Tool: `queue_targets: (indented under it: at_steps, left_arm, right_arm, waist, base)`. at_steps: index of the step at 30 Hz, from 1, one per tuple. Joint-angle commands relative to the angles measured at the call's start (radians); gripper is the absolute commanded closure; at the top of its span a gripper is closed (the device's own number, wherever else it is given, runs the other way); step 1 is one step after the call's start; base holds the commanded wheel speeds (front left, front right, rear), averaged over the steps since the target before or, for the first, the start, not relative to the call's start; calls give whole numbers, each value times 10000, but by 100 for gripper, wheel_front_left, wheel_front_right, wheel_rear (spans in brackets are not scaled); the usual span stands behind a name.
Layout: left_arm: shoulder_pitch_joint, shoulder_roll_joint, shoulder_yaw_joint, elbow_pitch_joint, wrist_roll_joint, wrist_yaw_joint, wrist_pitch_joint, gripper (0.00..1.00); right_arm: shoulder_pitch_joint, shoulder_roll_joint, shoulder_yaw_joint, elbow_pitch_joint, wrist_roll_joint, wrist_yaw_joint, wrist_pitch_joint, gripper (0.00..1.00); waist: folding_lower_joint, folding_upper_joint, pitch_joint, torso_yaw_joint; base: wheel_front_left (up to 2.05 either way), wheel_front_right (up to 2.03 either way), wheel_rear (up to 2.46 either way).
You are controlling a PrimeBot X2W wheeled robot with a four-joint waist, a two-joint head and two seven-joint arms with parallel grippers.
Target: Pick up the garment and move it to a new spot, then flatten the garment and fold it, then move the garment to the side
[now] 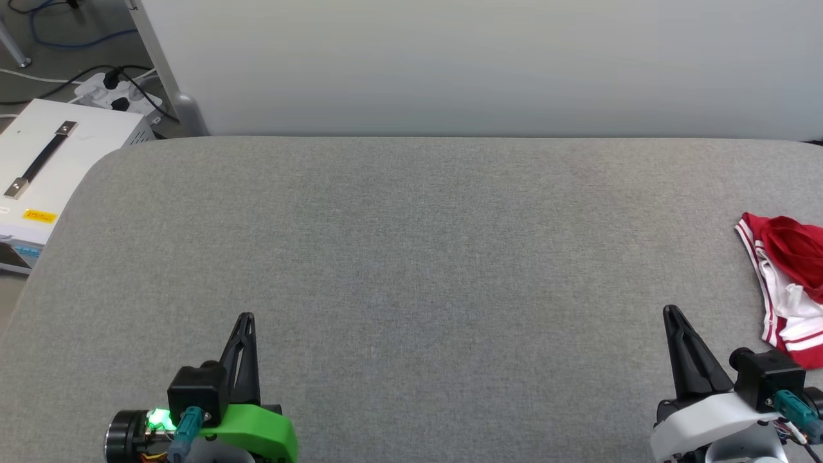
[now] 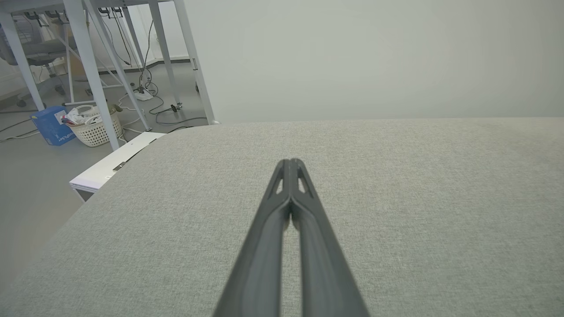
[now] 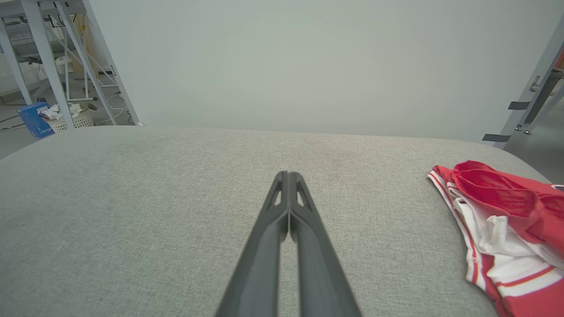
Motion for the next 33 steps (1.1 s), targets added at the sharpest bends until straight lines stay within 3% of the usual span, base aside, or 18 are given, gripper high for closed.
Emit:
queue_targets:
  at_steps: [1, 33]
  left_arm:
    - [-208, -66, 45, -45, 113, -30, 64, 100]
    - [-383, -199, 274, -143, 319, -109, 708, 100]
  right_arm:
    - [-160, 23, 29, -82, -137, -4, 64, 100]
    - [-353, 155, 74, -200, -623, -6, 710, 100]
  waist:
    - [0, 0, -4, -4]
    - [0, 0, -87, -94]
  base:
    - [0, 0, 0]
    - [0, 0, 0]
